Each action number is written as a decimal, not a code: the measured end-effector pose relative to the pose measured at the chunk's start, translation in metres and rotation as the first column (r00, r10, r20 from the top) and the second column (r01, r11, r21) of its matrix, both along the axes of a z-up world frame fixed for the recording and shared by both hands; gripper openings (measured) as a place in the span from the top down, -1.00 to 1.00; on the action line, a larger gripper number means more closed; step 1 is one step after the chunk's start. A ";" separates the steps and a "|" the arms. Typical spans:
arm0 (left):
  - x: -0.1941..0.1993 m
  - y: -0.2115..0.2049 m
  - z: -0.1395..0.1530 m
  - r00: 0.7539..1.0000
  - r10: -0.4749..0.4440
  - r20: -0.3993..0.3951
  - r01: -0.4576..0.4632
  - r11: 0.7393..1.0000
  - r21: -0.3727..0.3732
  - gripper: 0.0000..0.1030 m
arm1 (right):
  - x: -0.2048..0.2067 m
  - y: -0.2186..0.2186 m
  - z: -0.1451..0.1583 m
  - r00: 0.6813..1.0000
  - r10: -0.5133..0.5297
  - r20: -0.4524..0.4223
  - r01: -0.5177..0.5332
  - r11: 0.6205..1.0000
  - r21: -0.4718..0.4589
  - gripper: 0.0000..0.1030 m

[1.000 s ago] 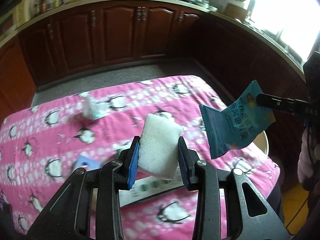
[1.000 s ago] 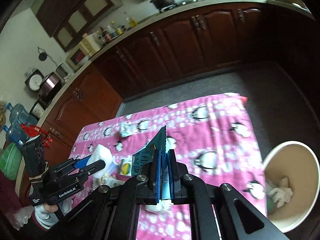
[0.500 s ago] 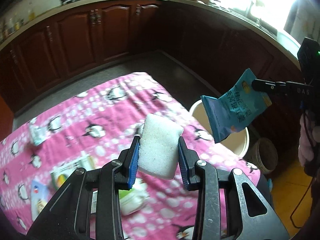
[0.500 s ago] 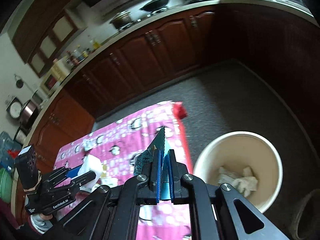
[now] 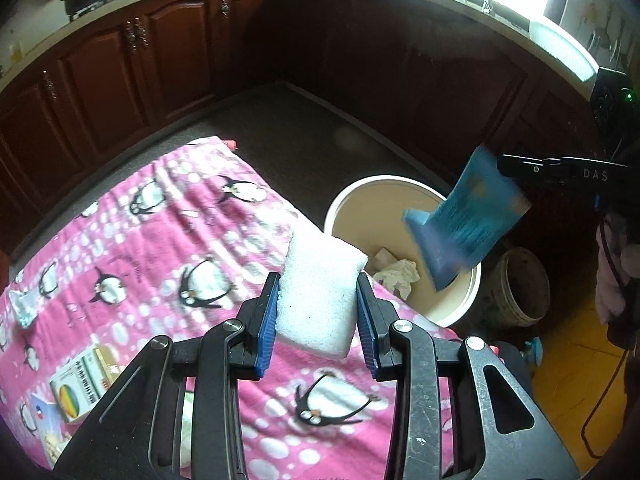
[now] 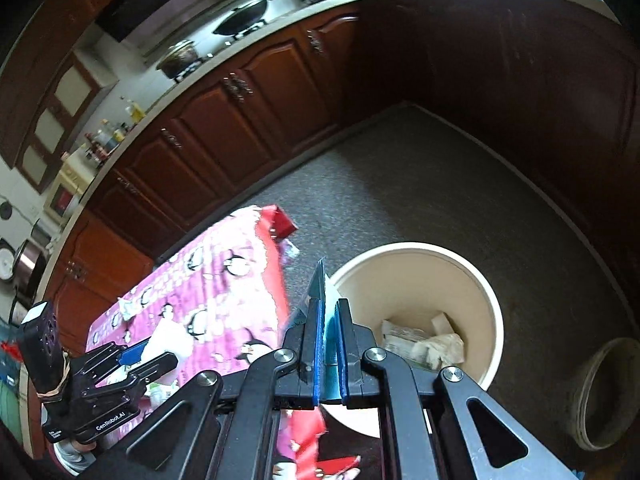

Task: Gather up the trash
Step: 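Carry sponge and snack bag to the white bucket and open both tools over it, then move both open tools back over the trash on the cloth, then grasp the white medicine box with the left tool while the right tool grasps the green-white tissue pack, then carry medicine box and tissue pack to the white bucket and open both tools inside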

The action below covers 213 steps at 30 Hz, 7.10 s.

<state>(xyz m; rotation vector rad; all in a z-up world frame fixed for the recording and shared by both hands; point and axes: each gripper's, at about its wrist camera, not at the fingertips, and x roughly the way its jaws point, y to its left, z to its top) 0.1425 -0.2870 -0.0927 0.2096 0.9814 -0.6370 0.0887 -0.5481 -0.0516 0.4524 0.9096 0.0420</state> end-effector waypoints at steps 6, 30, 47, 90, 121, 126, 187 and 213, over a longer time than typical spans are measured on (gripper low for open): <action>0.002 -0.018 -0.014 1.000 -0.022 -0.022 0.023 1.000 0.018 0.36 | -0.004 -0.021 -0.021 0.998 -0.040 -0.044 0.040 0.999 0.011 0.89; 0.010 -0.083 -0.052 0.995 -0.064 -0.079 0.068 0.996 0.057 0.25 | -0.018 -0.044 -0.058 0.989 -0.066 -0.136 0.075 0.995 0.060 0.42; 0.010 -0.088 -0.054 0.995 -0.072 -0.076 0.075 0.996 0.048 -0.08 | -0.020 -0.046 -0.063 0.987 -0.073 -0.146 0.085 0.994 0.076 0.26; 0.020 0.224 0.008 0.910 0.412 -0.057 -0.411 0.911 0.016 -0.11 | 0.043 0.200 -0.040 0.922 0.372 -0.104 -0.374 0.927 -0.002 -0.15; -0.003 0.349 -0.076 0.880 0.465 -0.094 -0.431 0.867 0.252 -0.29 | 0.040 0.335 -0.095 0.791 0.546 -0.275 -0.587 0.804 -0.092 -0.34; 0.018 0.350 -0.081 0.863 0.491 -0.114 -0.459 0.860 0.224 -0.28 | 0.039 0.351 -0.103 0.787 0.546 -0.288 -0.601 0.784 -0.156 -0.34; -0.009 0.043 0.024 0.997 0.067 -0.030 -0.066 0.997 0.025 0.06 | -0.014 0.109 -0.016 0.977 0.192 -0.090 -0.208 0.951 -0.229 0.33; 0.017 -0.067 -0.029 0.986 -0.034 -0.162 0.035 0.999 0.001 0.06 | -0.018 0.026 -0.068 0.977 0.027 -0.210 -0.069 0.979 -0.193 0.33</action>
